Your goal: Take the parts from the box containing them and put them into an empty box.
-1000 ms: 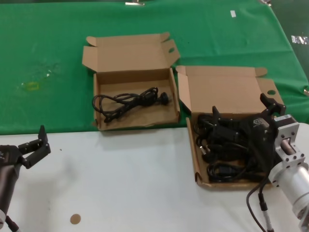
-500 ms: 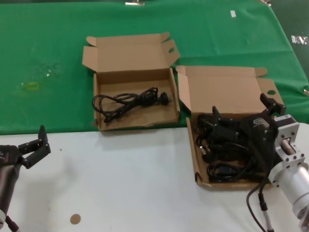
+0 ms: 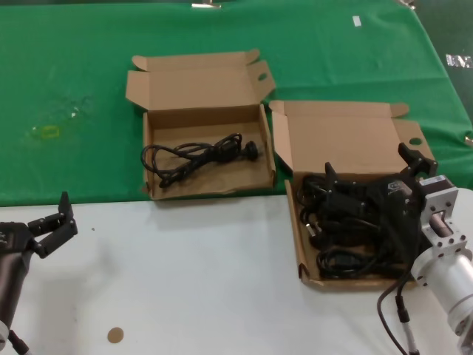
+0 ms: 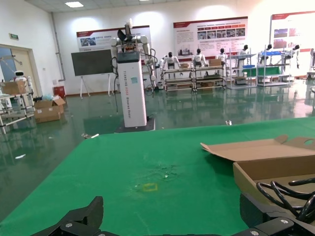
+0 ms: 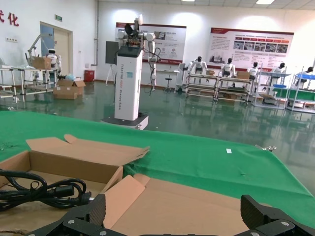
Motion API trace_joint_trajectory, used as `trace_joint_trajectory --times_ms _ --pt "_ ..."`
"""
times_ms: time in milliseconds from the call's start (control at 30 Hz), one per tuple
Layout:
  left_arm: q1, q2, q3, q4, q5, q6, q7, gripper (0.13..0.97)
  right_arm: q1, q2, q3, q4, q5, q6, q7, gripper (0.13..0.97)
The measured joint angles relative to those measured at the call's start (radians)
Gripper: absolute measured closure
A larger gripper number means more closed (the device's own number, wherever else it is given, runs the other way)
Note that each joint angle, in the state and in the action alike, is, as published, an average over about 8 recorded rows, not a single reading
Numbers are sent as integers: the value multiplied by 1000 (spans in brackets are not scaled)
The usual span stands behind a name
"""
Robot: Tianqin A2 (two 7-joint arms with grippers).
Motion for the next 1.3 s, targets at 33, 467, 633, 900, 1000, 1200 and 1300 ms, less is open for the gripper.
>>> trace_joint_trajectory --times_ms 33,467,633,900,1000,1200,1300 --pt "0 0 0 0 0 0 0 132 0 0 0 0 0 0 0 129" --pt "0 0 0 0 0 0 0 132 0 0 0 0 0 0 0 129" --pt "0 0 0 0 0 0 0 132 0 0 0 0 0 0 0 129" --pt "0 0 0 0 0 0 0 132 0 0 0 0 0 0 0 129" --pt "0 0 0 0 0 0 0 132 0 0 0 0 0 0 0 129" --pt "0 0 0 0 0 0 0 132 0 0 0 0 0 0 0 129" --pt "0 0 0 0 0 0 0 132 0 0 0 0 0 0 0 129"
